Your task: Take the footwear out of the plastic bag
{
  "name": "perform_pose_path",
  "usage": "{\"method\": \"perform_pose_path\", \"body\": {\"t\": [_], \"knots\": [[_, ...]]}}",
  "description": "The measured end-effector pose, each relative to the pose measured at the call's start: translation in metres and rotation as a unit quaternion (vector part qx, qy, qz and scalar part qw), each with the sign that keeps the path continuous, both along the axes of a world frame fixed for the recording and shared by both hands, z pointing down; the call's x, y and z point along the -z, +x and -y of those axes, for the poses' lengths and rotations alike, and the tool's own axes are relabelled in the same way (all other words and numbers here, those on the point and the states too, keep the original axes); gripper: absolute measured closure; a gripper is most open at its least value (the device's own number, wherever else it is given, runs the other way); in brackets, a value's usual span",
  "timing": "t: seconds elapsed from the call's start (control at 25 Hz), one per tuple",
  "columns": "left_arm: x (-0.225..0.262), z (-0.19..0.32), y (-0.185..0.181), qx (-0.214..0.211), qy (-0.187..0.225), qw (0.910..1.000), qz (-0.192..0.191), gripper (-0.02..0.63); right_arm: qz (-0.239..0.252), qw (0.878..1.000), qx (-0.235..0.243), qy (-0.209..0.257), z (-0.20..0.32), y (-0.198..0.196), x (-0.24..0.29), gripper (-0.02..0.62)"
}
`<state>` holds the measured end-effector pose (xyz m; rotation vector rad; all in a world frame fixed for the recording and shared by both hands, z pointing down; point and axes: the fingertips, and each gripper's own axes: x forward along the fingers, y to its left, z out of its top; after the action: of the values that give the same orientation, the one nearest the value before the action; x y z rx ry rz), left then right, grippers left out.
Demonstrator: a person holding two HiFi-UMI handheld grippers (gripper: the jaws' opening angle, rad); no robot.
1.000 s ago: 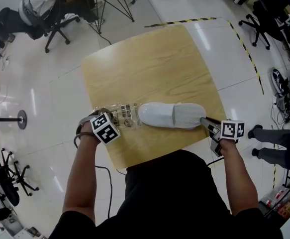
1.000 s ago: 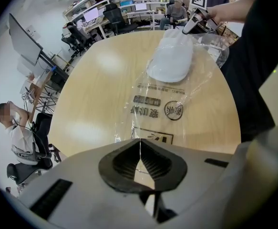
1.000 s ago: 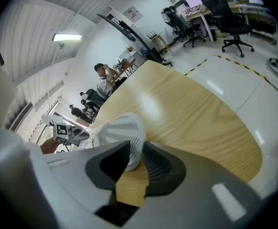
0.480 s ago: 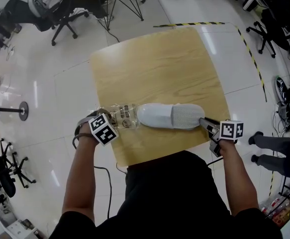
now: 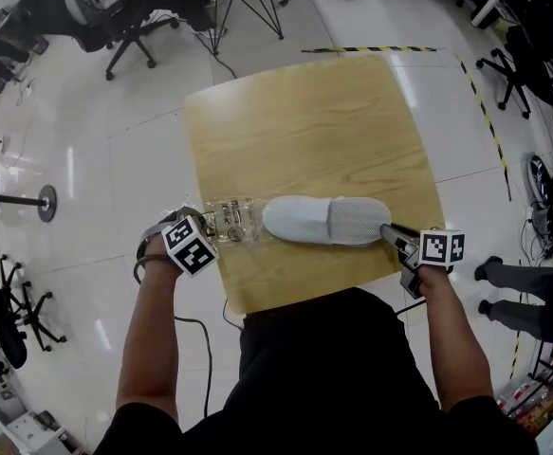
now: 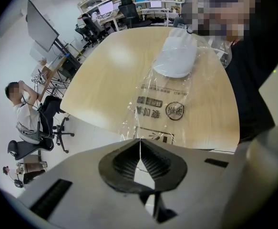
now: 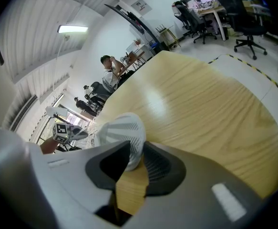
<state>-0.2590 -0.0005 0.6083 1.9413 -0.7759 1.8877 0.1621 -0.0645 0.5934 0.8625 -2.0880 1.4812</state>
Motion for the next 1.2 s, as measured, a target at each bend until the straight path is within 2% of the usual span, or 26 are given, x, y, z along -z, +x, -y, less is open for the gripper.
{"method": "perform_pose_path", "body": {"t": [0.88, 1.08, 1.2], "knots": [[0.006, 0.006, -0.044, 0.024, 0.015, 0.9990, 0.034, 0.595, -0.010, 1.000, -0.013, 0.001, -0.001, 0.002, 0.006, 0.505], [0.021, 0.019, -0.077, 0.068, 0.040, 0.9956, 0.049, 0.595, -0.010, 1.000, -0.015, 0.001, -0.002, 0.004, 0.007, 0.505], [0.046, 0.039, -0.090, 0.107, 0.086, 0.9896, 0.043, 0.595, -0.009, 1.000, -0.018, 0.001, -0.004, 0.006, 0.006, 0.505]]}}
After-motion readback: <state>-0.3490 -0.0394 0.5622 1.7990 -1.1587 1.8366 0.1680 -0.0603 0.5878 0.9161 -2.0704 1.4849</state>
